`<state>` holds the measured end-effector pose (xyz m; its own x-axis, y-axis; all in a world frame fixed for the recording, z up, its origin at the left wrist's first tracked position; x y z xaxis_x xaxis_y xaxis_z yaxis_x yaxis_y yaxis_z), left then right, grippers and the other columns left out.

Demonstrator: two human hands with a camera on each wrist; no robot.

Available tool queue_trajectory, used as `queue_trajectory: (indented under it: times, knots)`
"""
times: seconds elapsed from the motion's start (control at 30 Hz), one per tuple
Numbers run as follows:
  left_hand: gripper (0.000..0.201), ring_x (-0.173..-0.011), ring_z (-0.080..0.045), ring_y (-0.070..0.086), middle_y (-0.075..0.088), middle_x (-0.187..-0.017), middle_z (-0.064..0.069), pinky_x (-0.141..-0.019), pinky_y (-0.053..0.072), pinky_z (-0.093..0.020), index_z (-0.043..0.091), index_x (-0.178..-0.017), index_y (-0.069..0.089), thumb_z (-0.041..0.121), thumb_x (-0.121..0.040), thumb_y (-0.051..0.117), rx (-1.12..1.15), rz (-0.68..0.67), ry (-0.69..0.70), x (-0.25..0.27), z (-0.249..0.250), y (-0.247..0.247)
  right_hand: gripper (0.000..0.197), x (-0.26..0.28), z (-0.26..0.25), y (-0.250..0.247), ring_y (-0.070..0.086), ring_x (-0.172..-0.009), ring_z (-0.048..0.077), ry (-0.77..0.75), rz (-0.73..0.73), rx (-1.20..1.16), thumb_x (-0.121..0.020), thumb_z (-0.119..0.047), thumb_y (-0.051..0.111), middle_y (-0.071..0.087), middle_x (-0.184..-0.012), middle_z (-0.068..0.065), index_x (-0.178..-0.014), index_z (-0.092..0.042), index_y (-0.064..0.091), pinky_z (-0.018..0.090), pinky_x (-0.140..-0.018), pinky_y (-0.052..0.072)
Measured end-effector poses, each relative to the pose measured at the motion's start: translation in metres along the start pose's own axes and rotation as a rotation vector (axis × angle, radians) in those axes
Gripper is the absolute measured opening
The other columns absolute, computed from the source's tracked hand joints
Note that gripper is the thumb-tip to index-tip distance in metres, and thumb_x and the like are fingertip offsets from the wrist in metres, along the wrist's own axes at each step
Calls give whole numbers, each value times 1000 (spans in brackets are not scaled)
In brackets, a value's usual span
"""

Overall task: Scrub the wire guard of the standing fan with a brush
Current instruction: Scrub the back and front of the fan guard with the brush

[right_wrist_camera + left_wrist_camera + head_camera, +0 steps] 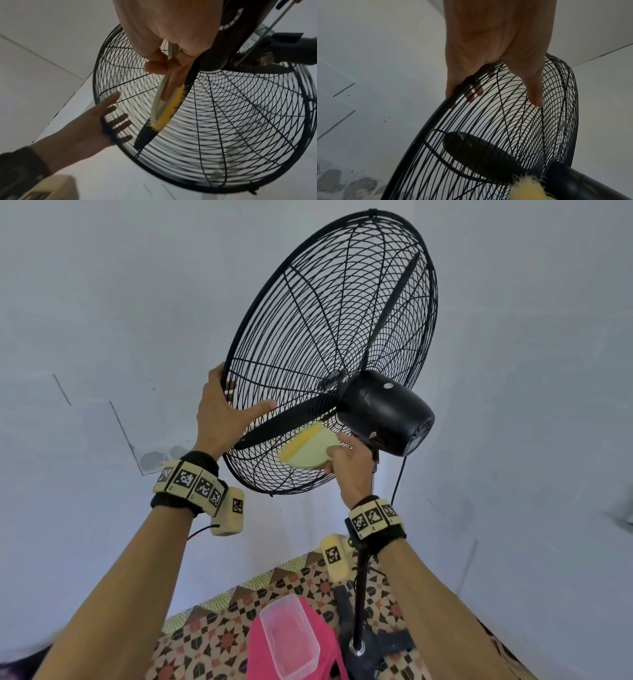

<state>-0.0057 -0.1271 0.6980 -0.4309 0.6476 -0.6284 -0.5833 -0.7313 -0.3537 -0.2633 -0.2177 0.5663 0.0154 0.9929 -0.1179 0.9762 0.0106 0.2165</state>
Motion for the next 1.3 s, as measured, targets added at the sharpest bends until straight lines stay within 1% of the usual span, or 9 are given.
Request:
queue_trajectory:
  times: [0.17,0.27,0.37,0.5,0.6,0.83,1.0,1.13,1.3]
  knots:
    - [112,-125,-17,56,55,-142,3,-108,49,-46,27,-152,35,70,-63,88,7,8,-3,1,-4,-2,32,-4,-10,-14,60,-40,4,3,182,-66,-92,8,56,65,-81,-1,-123,-1,61,18,-45,50]
    - [115,-125,-17,56,55,-141,3,-108,49,-47,27,-153,35,73,-60,87,16,12,-9,1,-7,-3,39,19,-3,17,62,-46,10,-17,46,-36,-92,8,57,72,-101,14,-129,-1,58,19,-42,47]
    - [114,-126,-16,55,54,-142,3,-109,48,-47,28,-153,35,71,-62,88,3,4,2,-1,-8,-2,39,40,11,34,61,-47,8,2,-132,32,-92,6,59,72,-100,10,-129,-7,59,19,-43,46]
    - [110,-123,-16,56,55,-139,1,-106,49,-41,22,-150,39,67,-64,90,-34,-41,-18,1,-20,0,40,23,3,-1,66,-55,17,19,86,-65,-90,6,59,71,-100,9,-129,-6,60,21,-45,49]
    - [101,-118,-15,55,57,-134,0,-101,49,-36,17,-146,44,61,-68,90,-42,-52,-35,5,-30,-1,40,10,-2,-5,64,-46,9,37,169,-91,-92,6,56,69,-83,1,-131,-3,58,21,-49,52]
    - [100,-116,-14,56,54,-133,1,-96,49,-33,19,-146,44,67,-69,87,-42,-114,5,2,-36,-2,39,43,15,38,62,-52,17,11,-66,44,-90,2,62,73,-102,13,-127,-7,62,22,-46,48]
    - [95,-114,-17,57,53,-132,-2,-96,50,-35,16,-144,45,66,-73,83,-45,-164,14,9,-46,0,41,34,3,3,63,-58,18,50,197,-64,-90,4,60,64,-84,-8,-130,-5,61,26,-50,53]
    - [96,-114,-16,55,51,-134,-2,-96,48,-34,16,-146,43,68,-74,81,-48,-192,20,7,-50,0,43,51,7,34,66,-57,16,2,129,-15,-91,5,59,73,-107,17,-132,-6,59,18,-44,48]
    - [93,-115,-15,54,51,-134,0,-96,46,-33,19,-146,44,68,-76,80,-27,-246,54,4,-49,1,39,86,18,55,63,-48,16,-18,-38,50,-90,4,60,75,-95,11,-128,-8,61,22,-44,46]
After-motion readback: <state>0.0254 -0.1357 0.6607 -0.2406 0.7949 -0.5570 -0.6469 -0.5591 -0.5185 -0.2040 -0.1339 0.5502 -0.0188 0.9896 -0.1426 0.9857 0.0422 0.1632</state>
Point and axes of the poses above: each hand's wrist, its own x-axis away from the middle knuckle, its own y-axis out of the palm, z = x × y, the point moved 10 cm from there along -x, towards the middle knuckle
